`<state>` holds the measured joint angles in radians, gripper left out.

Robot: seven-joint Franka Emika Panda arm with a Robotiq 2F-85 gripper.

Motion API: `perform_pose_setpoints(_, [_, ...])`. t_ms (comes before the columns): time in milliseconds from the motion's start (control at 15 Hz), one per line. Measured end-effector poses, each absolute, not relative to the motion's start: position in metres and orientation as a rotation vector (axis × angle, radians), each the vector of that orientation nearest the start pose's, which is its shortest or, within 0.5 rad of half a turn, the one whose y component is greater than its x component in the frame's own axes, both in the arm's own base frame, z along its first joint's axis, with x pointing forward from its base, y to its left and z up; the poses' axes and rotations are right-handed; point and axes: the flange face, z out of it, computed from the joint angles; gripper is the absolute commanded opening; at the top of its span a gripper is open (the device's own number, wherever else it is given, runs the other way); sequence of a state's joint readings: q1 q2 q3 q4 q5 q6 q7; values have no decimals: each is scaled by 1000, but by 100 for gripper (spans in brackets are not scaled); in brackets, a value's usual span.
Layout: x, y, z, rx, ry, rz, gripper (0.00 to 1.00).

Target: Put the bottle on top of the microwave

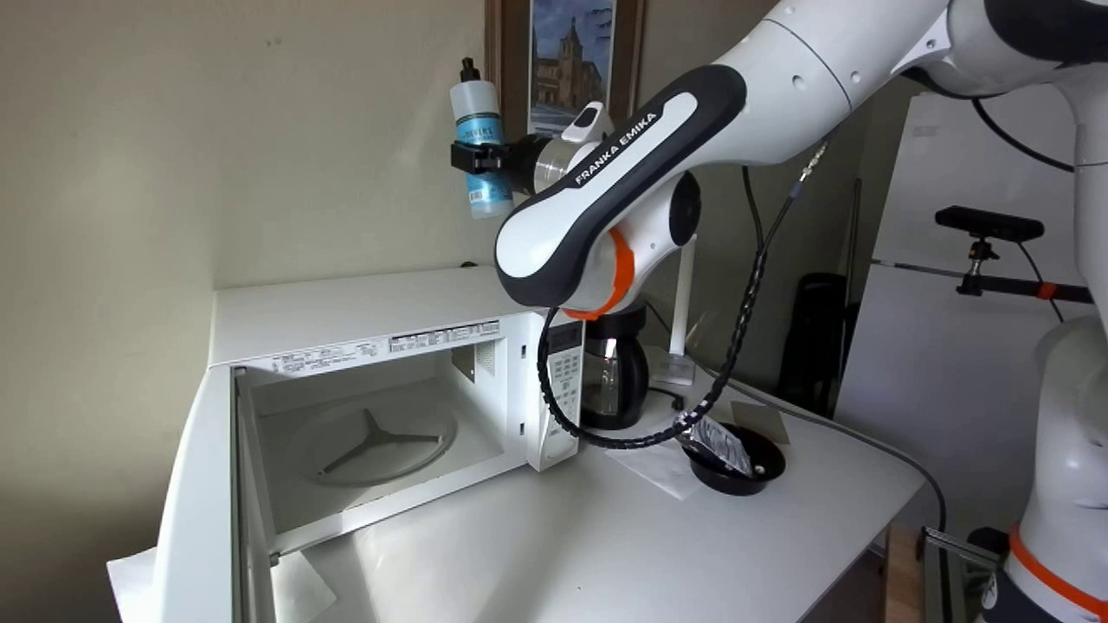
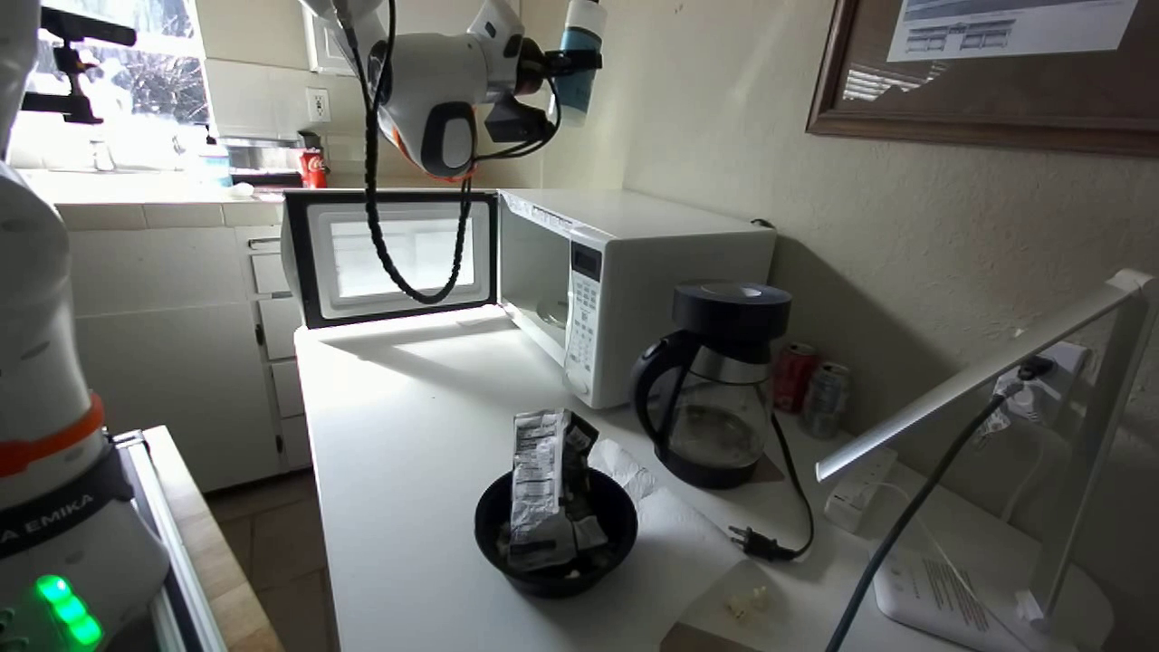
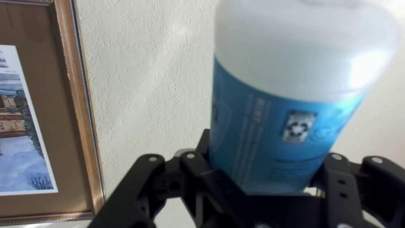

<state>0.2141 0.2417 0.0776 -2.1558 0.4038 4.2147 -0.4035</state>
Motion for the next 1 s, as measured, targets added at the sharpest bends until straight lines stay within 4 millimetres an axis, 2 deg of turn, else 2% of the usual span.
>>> perform_pose_setpoints(267, [546, 101, 483, -2149, 5, -2513, 33])
perform_pose_setpoints(467, [551, 92, 485, -2154, -46, -2563, 33])
perform_pose_setpoints(533, [552, 89, 484, -2159, -71, -2577, 58])
perform_pose_setpoints(800, [555, 87, 473, -2195, -101, -2581, 58])
perform_pose_setpoints(867, [555, 87, 472, -2196, -104, -2579, 33])
perform_pose_setpoints(1000, [556, 89, 471, -2206, -115, -2571, 33])
